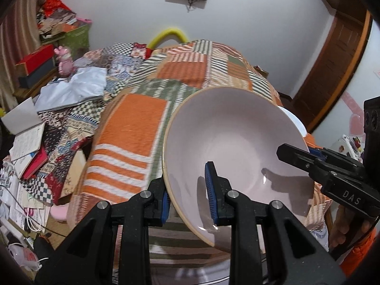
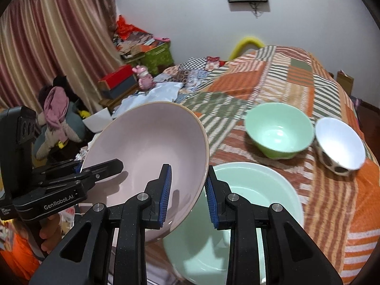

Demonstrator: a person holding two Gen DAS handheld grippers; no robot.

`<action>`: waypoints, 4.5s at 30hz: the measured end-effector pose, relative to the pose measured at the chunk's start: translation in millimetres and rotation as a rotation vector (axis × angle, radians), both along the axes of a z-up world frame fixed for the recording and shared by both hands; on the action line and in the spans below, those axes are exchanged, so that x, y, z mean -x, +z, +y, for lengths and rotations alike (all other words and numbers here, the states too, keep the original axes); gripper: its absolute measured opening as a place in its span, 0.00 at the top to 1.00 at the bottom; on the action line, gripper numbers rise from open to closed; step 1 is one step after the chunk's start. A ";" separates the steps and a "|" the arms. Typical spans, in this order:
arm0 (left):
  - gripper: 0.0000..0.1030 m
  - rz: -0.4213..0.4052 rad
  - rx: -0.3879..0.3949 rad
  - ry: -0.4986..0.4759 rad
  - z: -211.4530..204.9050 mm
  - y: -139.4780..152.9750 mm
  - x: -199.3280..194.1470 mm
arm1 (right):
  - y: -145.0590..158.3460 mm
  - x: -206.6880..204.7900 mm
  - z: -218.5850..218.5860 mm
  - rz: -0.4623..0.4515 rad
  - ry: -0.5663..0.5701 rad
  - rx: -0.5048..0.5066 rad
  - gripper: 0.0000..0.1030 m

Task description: Organize plates and bowls

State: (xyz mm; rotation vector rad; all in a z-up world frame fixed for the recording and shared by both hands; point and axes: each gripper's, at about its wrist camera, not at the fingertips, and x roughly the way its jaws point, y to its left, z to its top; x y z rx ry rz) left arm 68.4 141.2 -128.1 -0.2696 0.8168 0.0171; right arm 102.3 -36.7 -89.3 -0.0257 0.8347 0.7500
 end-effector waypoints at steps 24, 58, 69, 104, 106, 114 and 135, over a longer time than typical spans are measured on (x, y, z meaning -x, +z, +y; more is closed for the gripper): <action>0.75 0.112 0.061 0.086 73.9 -55.7 -12.7 | -53.2 -20.6 71.5 0.135 0.082 0.100 0.75; 0.74 0.073 -0.044 0.105 71.1 -30.0 -11.3 | -31.7 -34.4 28.8 0.087 0.002 0.087 0.75; 0.42 0.017 -0.098 0.039 21.0 1.7 -43.0 | -7.3 -55.3 -32.5 0.011 -0.123 0.074 0.63; 0.37 0.259 -0.185 -0.217 -105.9 -75.0 -249.2 | -69.5 -127.8 -94.3 0.219 -0.283 0.008 0.53; 0.45 0.272 -0.185 -0.227 -108.4 -80.2 -253.3 | -69.8 -128.3 -93.9 0.221 -0.290 0.009 0.53; 0.77 0.284 -0.160 -0.292 -116.9 -80.4 -251.3 | -70.0 -129.8 -76.6 0.195 -0.242 0.090 0.62; 0.77 0.326 -0.152 -0.192 -81.0 -79.6 -226.7 | -63.4 -142.5 -59.6 0.195 -0.184 0.103 0.64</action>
